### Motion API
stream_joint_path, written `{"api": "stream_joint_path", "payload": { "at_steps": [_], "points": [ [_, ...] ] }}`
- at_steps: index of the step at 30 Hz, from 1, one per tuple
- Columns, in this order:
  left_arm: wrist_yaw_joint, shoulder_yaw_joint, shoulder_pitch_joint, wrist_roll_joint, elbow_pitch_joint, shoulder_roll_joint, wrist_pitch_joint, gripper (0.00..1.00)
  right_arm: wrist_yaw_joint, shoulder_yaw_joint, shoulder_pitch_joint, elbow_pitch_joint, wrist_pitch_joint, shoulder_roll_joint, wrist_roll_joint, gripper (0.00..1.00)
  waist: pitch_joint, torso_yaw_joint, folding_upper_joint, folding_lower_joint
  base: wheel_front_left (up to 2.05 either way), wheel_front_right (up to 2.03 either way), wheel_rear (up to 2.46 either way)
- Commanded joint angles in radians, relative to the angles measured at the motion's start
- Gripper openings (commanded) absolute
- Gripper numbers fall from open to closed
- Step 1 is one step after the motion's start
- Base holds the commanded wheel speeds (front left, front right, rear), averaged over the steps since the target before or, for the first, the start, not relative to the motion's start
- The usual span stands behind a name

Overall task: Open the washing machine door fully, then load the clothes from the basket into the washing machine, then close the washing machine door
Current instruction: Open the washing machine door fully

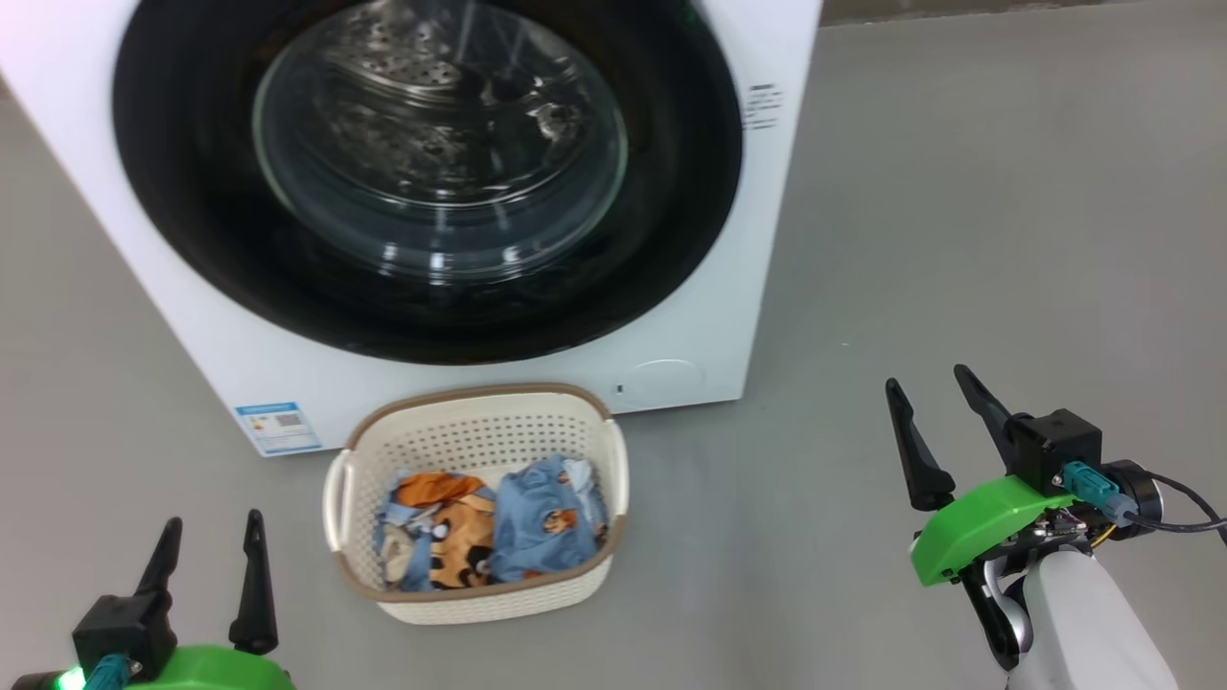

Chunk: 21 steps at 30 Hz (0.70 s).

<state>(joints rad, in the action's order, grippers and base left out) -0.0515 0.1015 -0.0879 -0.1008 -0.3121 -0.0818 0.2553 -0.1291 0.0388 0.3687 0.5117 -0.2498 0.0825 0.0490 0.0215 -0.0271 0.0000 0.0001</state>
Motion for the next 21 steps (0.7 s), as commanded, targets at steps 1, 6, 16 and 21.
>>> {"api": "stream_joint_path", "payload": {
  "at_steps": [1,6,16,21],
  "points": [
    [-0.004,0.034,-0.043,0.001,0.022,-0.017,0.006,1.0,-0.002,-0.021,0.033,-0.021,-0.012,-0.003,0.009,1.0,0.0,0.0,0.0,-0.0001,1.23,1.23,-2.46],
    [-0.008,0.038,-0.048,-0.007,0.027,-0.012,0.006,1.0,-0.002,-0.023,0.033,-0.022,-0.012,-0.004,0.015,1.0,0.001,0.001,0.0,-0.0001,1.22,1.16,-2.38],
    [-0.009,0.042,-0.046,0.001,0.055,-0.004,0.006,1.0,-0.002,-0.025,0.029,-0.03,-0.012,-0.001,0.022,1.0,0.012,0.005,0.0,-0.0001,0.65,0.65,-1.31],
    [-0.016,0.043,-0.037,0.012,0.084,-0.004,0.006,1.0,-0.002,-0.025,0.028,-0.038,-0.012,-0.001,0.023,1.0,0.012,0.006,0.0,-0.0001,0.09,0.09,-0.17]
  ]
}}
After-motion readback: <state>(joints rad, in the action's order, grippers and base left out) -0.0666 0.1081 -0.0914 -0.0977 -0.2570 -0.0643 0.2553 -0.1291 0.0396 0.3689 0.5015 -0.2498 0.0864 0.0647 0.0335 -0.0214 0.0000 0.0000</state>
